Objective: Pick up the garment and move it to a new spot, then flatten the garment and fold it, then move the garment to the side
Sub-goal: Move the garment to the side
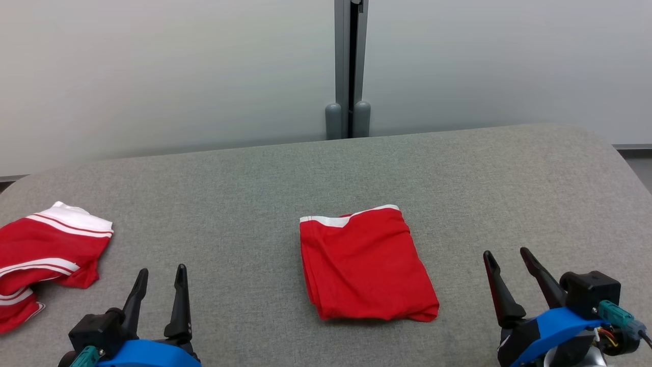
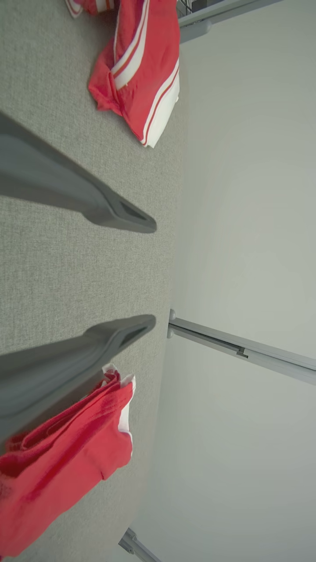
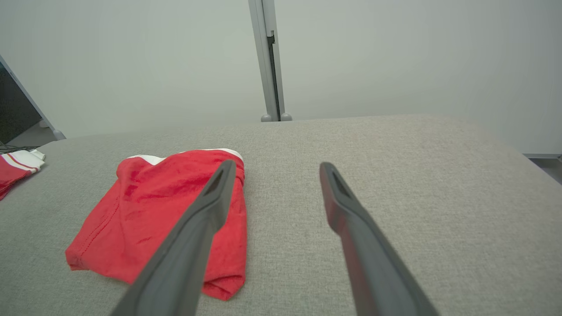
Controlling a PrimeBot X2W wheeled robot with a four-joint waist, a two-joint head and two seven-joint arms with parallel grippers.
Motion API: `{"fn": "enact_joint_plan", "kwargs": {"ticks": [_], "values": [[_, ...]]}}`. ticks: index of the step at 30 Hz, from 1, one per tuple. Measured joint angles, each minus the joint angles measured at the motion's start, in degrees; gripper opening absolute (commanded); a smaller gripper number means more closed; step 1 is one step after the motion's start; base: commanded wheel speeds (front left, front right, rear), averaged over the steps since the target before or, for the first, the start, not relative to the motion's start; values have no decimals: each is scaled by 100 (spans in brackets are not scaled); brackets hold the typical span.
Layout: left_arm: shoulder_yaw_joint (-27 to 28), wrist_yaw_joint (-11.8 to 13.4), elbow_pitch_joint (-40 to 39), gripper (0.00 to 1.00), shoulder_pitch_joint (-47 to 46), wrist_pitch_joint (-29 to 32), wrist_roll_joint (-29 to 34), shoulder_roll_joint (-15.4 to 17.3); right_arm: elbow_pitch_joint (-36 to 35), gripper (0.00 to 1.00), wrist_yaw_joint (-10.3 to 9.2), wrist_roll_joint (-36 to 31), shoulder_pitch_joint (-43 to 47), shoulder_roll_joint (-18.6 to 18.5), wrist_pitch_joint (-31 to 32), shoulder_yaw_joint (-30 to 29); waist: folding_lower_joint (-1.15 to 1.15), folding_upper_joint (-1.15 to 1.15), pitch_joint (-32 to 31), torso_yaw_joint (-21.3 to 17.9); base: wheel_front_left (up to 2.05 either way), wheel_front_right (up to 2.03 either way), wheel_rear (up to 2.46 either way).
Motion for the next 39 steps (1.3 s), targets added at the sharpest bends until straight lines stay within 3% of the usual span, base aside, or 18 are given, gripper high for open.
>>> {"fn": "enact_joint_plan", "kwargs": {"ticks": [12, 19, 23, 28, 39], "values": [[-41, 18, -24, 100, -10, 3, -9, 23, 56, 100, 0, 14, -59, 0, 122, 33, 0, 0, -3, 120, 0, 0, 0], [-92, 18, -107, 100, -90, 12, -9, 23, 380, 100, 0, 4, -633, 3, 1050, 197, 0, 0, 79, 327, 0, 0, 0], [-119, -8, -208, 100, -201, 1, 3, 14, 803, 100, 0, 130, -1182, 5, 1481, 104, 0, 0, 210, 513, 0, 0, 0], [-213, -67, -207, 100, -351, -19, 62, -11, 1811, 100, 0, -76, -1779, 1, 1965, -163, 0, 0, 423, 820, 0, 0, 0], [-354, -210, -109, 100, -692, -68, 157, -105, 3508, 100, 0, -252, -2485, -3, 2558, -677, 0, 0, 796, 1507, 0, 0, 0]]}}
